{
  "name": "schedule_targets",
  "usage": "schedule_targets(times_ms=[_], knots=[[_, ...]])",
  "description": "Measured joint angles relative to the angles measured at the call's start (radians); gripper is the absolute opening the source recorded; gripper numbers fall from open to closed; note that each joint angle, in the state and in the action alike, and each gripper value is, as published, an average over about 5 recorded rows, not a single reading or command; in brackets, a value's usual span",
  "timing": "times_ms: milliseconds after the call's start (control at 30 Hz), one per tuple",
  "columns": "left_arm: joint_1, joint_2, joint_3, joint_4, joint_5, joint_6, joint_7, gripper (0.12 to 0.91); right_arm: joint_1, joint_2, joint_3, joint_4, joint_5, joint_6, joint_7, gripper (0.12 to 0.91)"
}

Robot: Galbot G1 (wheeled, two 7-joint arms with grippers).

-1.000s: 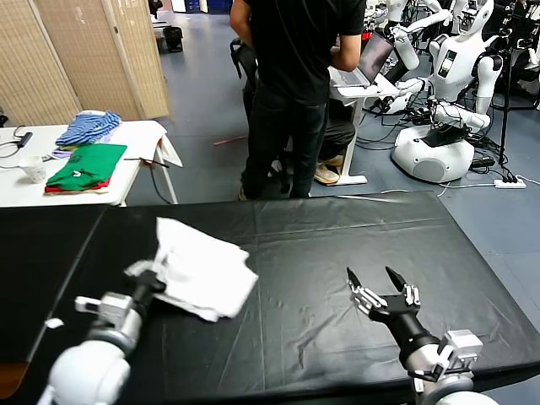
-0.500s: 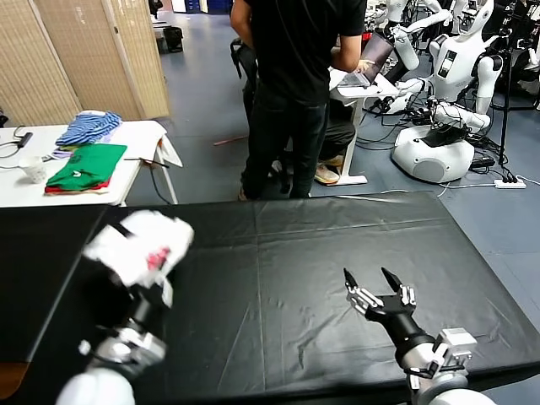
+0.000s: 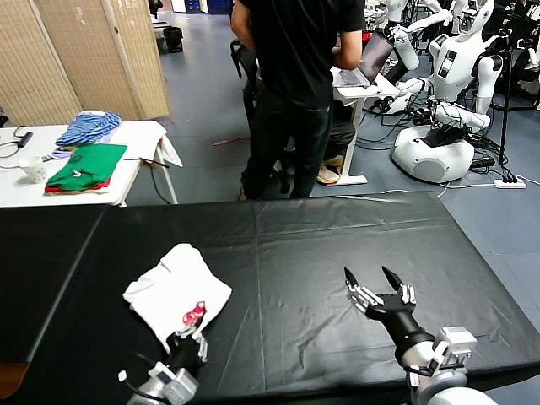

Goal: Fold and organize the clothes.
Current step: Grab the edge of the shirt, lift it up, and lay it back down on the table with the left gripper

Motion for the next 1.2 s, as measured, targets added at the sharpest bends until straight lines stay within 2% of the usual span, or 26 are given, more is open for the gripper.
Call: schedule_targets(times_ms=[67,233,400,533,900,1200], knots=[[-0.017,-0.001,0.007,-0.011,-0.103,0.012,-0.020,0.199,-0.007,0.002,0.002,0.004,0.000,0.000,0.000,0.907],[-0.074,-0.020,0.036,-0.002,-0.331,-0.036,-0.070,0.199,-0.027,0.010,0.007,0.017,-0.009,-0.003,0.002,0.907],[-0.154,-0.053,0.086,0.051,-0.459,-0.092,-0.125,0.199,-0.054,0.020,0.018,0.031,-0.063,-0.059,-0.004,0.907],[-0.225,-0.091,0.137,0.111,-0.538,-0.115,-0.155,0.199,-0.080,0.028,0.028,0.034,-0.106,-0.105,-0.007,0.907],[-0.418,-0.212,0.277,0.292,-0.599,-0.128,-0.196,0.199,-0.153,0.054,0.041,0.067,-0.134,-0.129,-0.009,0.907],[-0.520,-0.267,0.318,0.402,-0.612,-0.132,-0.210,0.199,-0.166,0.069,0.037,0.072,-0.135,-0.123,-0.021,0.907]])
